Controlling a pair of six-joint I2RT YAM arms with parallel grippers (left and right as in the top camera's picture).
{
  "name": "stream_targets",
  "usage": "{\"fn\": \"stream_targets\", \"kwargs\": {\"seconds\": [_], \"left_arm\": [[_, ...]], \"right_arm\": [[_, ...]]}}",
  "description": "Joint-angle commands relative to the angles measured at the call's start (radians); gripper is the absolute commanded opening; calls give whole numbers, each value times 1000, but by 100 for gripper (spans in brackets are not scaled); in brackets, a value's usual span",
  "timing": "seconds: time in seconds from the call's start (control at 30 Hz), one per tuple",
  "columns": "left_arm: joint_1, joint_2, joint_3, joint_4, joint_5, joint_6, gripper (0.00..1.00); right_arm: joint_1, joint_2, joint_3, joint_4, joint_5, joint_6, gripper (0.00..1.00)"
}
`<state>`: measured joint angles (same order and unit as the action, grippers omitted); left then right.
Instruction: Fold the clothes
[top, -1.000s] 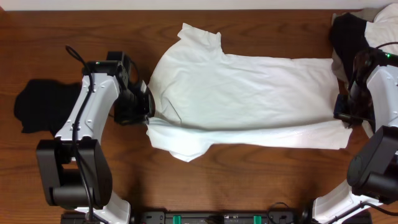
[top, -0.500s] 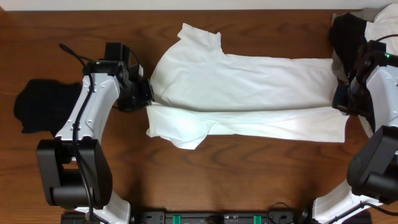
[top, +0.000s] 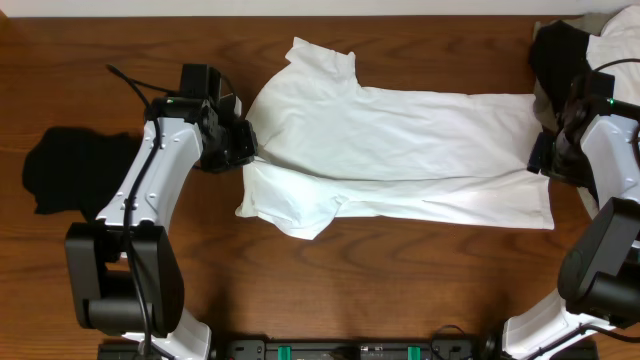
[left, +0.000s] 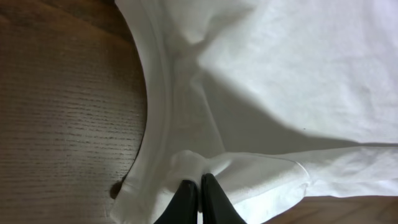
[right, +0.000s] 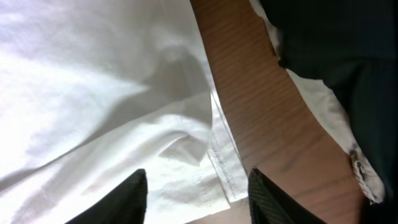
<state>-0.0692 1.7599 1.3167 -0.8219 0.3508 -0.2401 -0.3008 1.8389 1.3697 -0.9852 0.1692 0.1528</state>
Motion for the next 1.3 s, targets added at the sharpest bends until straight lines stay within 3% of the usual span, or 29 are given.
{"fn": "stream_targets", "kwargs": {"seconds": [0.0,0.1,0.27,0.4,0.97,1.27], "left_arm": [[0,-16,0,1,-28,-9,6],[0,-16,0,2,-28,-9,6],[0,-16,0,13,-54,-10,6],[0,-16,0,21,-57,-10,6],[0,-16,0,12,-57,-10,6],[0,-16,0,9,-56,-10,6]], "right_arm": [[1,-10,-3,-3,1,8,49],[1,-10,-3,-20,-10,8,39],[1,-10,-5,-77,-77,7,12],[1,-10,-25,-84,-76,6,1],[0,-10,-190,284,-64,8,2],[1,-4,-208,317,-64,8,4]]}}
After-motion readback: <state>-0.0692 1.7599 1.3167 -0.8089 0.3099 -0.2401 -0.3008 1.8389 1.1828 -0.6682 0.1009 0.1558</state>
